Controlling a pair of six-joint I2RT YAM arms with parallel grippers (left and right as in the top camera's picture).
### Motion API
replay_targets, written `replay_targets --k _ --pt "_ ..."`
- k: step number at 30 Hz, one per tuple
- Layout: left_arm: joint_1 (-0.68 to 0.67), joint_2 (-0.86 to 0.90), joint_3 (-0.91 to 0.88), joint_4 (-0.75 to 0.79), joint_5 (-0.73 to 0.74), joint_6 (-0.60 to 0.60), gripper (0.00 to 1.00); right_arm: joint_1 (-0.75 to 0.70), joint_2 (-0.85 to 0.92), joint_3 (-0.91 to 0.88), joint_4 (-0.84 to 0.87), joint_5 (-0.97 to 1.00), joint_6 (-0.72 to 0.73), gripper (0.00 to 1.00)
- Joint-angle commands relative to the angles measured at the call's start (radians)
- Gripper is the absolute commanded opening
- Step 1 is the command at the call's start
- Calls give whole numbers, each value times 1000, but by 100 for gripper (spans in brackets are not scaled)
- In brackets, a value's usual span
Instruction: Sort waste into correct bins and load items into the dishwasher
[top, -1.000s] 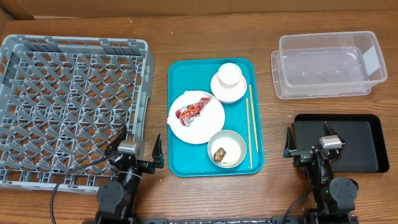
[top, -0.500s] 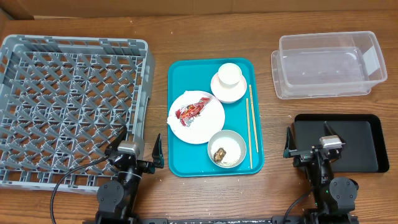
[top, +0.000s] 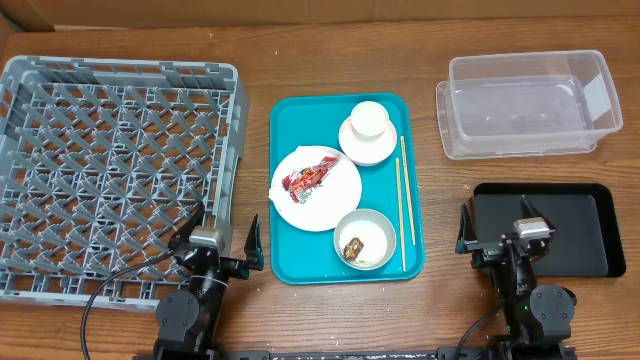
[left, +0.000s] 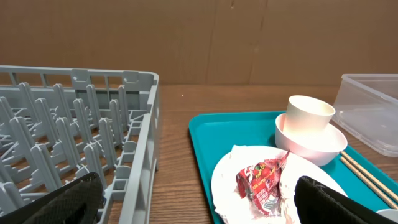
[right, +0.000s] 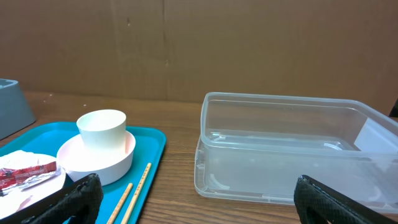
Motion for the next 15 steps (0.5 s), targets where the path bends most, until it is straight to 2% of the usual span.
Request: replay_targets --k 1,4,9,15 --pt "5 -10 -4 -2 -11 15 100 5 -11 -11 8 -6 7 100" --pt "5 -10 -4 9 31 -21 100 5 -11 -11 8 -6 7 100" --pt "4 -10 -3 58 224 -208 100 5 -11 -11 8 -6 7 100" --pt "4 -10 -3 205 291 -376 100 5 -11 -11 8 -6 7 100"
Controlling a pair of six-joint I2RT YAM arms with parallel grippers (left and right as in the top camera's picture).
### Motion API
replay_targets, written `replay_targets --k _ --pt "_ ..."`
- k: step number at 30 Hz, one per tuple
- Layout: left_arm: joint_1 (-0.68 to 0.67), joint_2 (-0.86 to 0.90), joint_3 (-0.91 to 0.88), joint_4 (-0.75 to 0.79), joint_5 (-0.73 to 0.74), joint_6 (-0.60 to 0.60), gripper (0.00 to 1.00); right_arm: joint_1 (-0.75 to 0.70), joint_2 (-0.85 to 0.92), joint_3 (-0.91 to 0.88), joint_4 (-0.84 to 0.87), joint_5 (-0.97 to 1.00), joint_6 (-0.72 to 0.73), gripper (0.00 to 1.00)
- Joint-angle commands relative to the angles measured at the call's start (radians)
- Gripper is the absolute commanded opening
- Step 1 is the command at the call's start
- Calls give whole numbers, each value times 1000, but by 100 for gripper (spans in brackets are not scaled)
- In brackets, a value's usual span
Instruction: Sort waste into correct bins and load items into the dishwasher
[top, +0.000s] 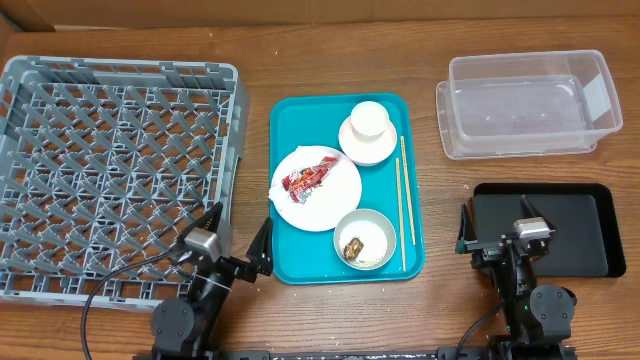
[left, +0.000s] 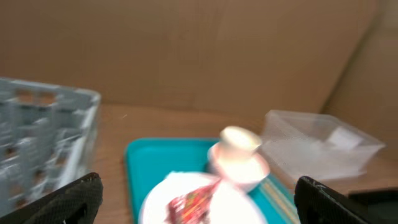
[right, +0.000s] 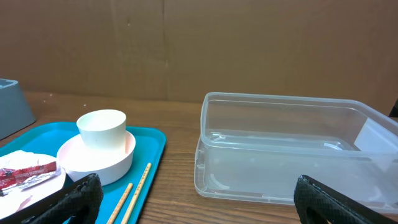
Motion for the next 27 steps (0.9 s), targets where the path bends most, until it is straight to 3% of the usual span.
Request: replay_targets --k 1,8,17,22,27 --pt "4 -10 -3 77 112 -132 100 5 -11 -11 8 -6 7 100" --pt "4 -10 -3 264 209 -133 100 5 -11 -11 8 -6 7 100" --pt "4 -2 89 274 211 -99 100 5 -11 -11 8 -6 7 100" --pt "5 103 269 117 214 37 100 5 -11 -11 8 -6 7 100" --pt "5 362 567 -158 231 159 100 5 -11 -11 8 -6 7 100"
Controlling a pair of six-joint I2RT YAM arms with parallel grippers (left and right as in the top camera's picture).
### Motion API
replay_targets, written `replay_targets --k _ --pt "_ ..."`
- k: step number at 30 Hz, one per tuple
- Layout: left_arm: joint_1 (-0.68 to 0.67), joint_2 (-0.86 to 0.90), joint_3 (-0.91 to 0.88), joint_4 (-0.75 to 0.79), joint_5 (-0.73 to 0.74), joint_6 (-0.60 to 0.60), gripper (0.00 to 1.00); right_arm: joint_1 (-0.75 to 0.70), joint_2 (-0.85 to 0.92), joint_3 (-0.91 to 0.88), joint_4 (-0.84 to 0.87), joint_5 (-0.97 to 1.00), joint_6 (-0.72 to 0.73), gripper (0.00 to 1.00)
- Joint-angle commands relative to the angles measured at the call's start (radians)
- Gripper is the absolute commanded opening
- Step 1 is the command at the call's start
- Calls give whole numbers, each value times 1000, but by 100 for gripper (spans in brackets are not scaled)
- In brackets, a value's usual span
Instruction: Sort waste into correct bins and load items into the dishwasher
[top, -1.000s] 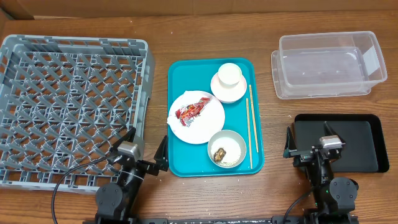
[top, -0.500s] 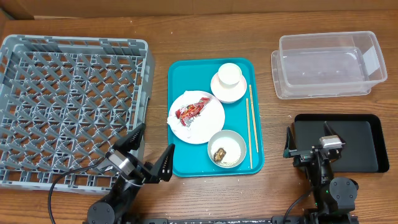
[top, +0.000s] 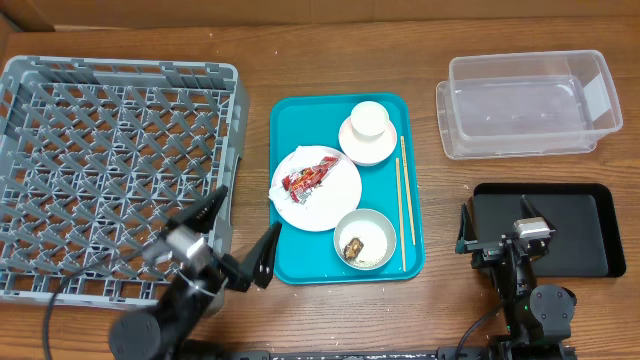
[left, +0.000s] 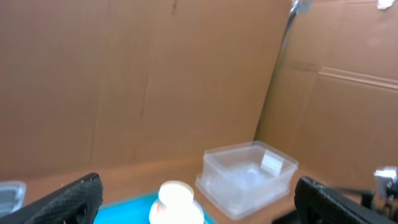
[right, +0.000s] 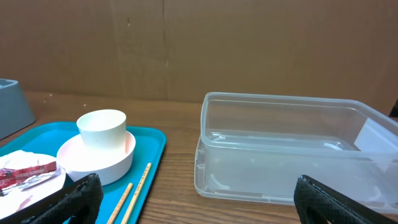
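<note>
A teal tray (top: 300, 120) holds a white plate (top: 335, 205) with a red wrapper (top: 308, 178), a white cup (top: 369, 119) standing in a small bowl (right: 96, 163), a bowl with a brown food scrap (top: 352, 246), and chopsticks (top: 402, 200). The grey dish rack (top: 110, 170) stands to the left. My left gripper (top: 240, 233) is open and empty, raised near the tray's front left corner. Its blurred wrist view shows the cup (left: 176, 193) low in frame. My right gripper (top: 497, 226) is open and empty, between the tray and the black bin (top: 570, 235).
A clear plastic bin (top: 525, 105) sits at the back right, beyond the black bin. Cardboard walls (left: 186, 74) close off the back of the table. Bare wood lies between the tray and both bins.
My left gripper has risen and looms larger in the overhead view. Its camera now looks higher, at the cardboard wall, the cup and the clear bin. The right arm has not moved.
My left gripper first sat open by the rack's front right corner, facing rack and tray. Then it had turned right toward the tray, the rack sliding to the view's left edge. Now it is raised, still open and empty. The right gripper stayed still throughout.
</note>
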Motion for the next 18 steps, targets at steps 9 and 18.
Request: replay_targets --k 9,18 --pt "5 765 894 -746 118 289 100 5 -11 -11 8 -6 7 100" --pt "3 977 1051 -904 341 181 100 5 -11 -11 8 -6 7 100"
